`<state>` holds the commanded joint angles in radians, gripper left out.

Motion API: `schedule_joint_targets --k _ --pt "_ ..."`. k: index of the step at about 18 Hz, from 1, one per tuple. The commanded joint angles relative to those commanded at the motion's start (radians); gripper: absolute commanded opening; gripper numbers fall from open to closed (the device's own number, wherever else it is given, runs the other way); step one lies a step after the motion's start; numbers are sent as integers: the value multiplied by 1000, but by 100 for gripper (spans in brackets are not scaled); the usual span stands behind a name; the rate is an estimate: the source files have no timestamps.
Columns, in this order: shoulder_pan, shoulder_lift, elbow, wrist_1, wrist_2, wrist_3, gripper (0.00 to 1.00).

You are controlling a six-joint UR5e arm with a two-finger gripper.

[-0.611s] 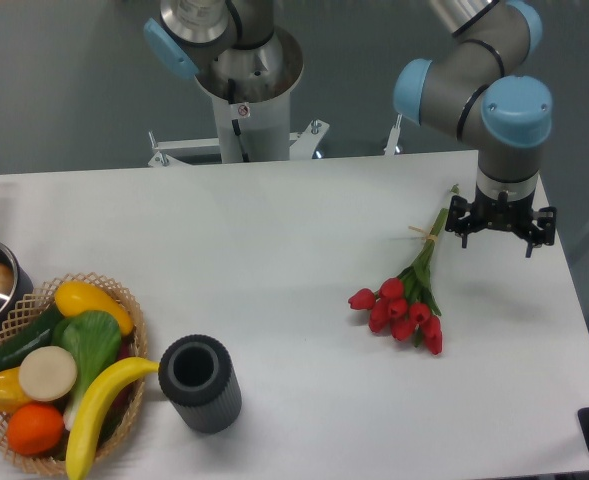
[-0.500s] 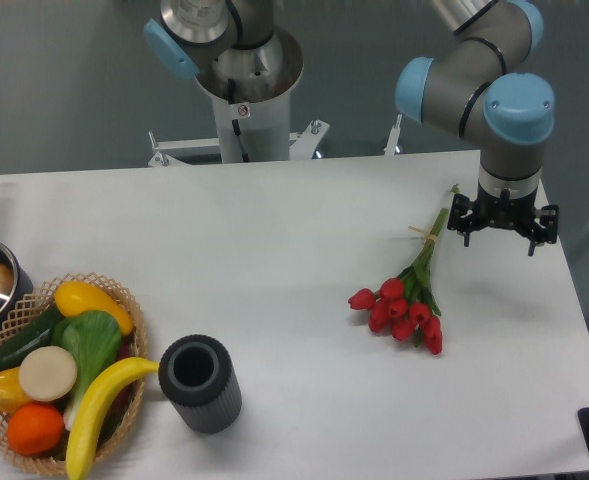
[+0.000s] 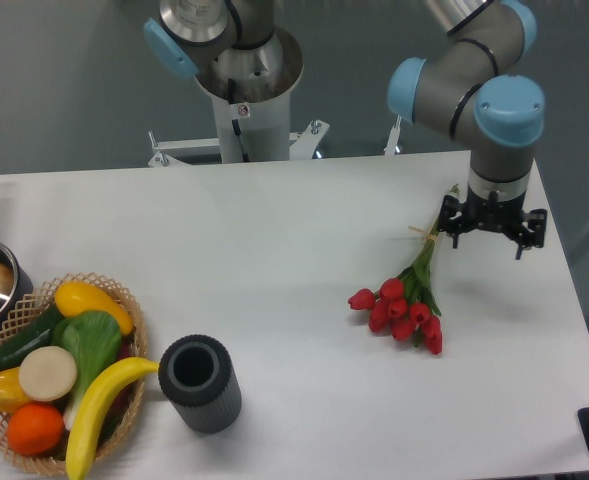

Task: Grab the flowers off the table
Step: 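Lower the open gripper onto the green stems of the red tulips, then close the gripper on the stems and lift the tulips off the table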

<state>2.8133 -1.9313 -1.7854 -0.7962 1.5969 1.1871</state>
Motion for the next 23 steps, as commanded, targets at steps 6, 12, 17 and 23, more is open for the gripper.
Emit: schedule_joint_targets --k 6,12,17,23 --pt "2 -3 -48 -5 -106 210 100" --pt "-20 -11 -107 -5 -144 233 100" --pt "-25 -34 -100 -1 -155 209 100" --pt "-37 -51 -89 2 -153 163 55"
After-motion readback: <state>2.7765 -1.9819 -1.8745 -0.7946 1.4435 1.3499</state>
